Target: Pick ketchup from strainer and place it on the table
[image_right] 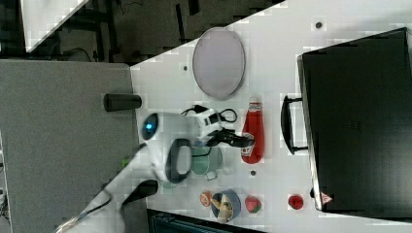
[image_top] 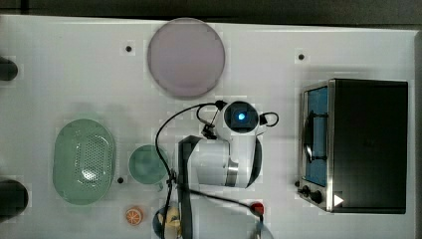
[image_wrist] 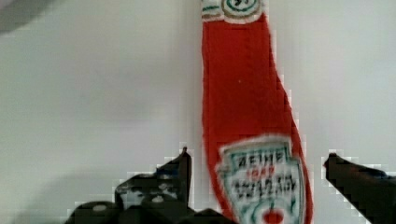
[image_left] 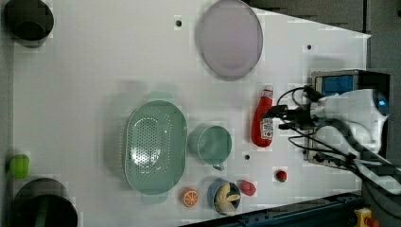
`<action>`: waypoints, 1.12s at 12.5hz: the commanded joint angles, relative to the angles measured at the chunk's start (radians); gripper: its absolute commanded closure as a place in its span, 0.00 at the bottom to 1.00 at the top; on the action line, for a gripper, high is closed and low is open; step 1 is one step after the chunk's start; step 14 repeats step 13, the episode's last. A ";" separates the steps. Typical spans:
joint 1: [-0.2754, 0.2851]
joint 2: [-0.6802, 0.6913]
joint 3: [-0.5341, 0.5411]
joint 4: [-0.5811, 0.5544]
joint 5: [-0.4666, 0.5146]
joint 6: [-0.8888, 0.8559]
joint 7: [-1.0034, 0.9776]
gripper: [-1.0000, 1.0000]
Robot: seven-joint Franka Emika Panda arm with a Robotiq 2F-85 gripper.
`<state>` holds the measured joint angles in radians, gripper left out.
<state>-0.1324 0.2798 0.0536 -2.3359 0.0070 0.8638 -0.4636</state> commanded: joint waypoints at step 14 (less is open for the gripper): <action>-0.006 -0.298 0.014 0.616 0.005 -0.735 0.282 0.00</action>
